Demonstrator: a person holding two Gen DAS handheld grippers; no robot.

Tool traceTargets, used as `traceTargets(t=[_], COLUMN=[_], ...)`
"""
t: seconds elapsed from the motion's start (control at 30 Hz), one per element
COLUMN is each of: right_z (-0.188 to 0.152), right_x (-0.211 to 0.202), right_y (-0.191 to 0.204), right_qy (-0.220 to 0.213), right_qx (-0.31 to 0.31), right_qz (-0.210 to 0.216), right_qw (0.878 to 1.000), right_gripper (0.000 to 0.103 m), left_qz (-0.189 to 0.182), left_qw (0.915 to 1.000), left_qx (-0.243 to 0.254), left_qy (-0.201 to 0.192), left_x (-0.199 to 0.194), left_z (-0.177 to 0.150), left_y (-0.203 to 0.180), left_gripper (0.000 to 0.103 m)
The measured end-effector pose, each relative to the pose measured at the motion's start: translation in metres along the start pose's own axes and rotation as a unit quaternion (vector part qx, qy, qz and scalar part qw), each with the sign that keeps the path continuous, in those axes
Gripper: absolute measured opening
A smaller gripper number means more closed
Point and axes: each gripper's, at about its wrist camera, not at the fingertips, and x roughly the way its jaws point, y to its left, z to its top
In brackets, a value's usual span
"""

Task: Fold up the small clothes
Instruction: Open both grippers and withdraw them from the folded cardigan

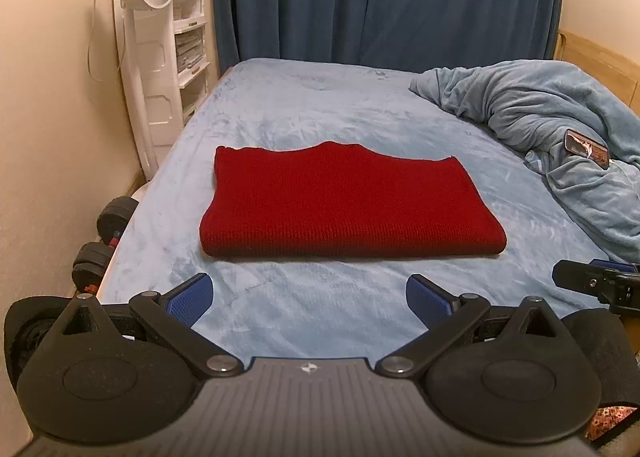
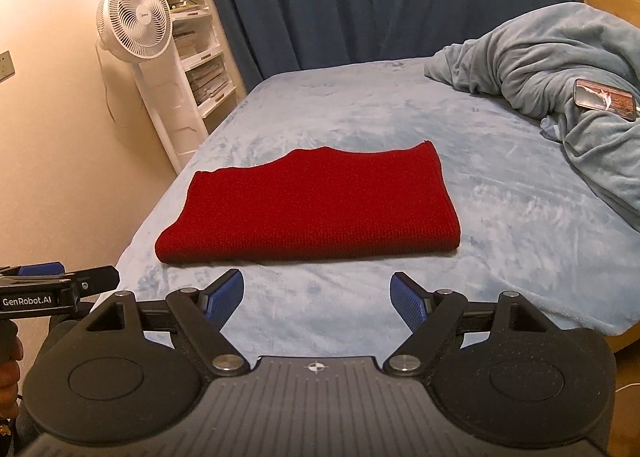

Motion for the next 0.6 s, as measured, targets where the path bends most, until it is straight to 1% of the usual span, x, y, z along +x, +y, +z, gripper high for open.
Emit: traceTargets(t=[0.6], right_z=[0.0], right_x=[0.0021], right_y=[0.0003], right_qy=[0.003], right_qx=[-0.001], right_qz=[0.0], right_qw=[1.0], right_gripper=[0.082], left_qz=[0.001], left_qw=[1.0], left_qx=[-0.003], left_qy=[0.002], left_x=[0.0006], left_z=[0.0008], left_y=[0.0033], left_gripper=[0.103])
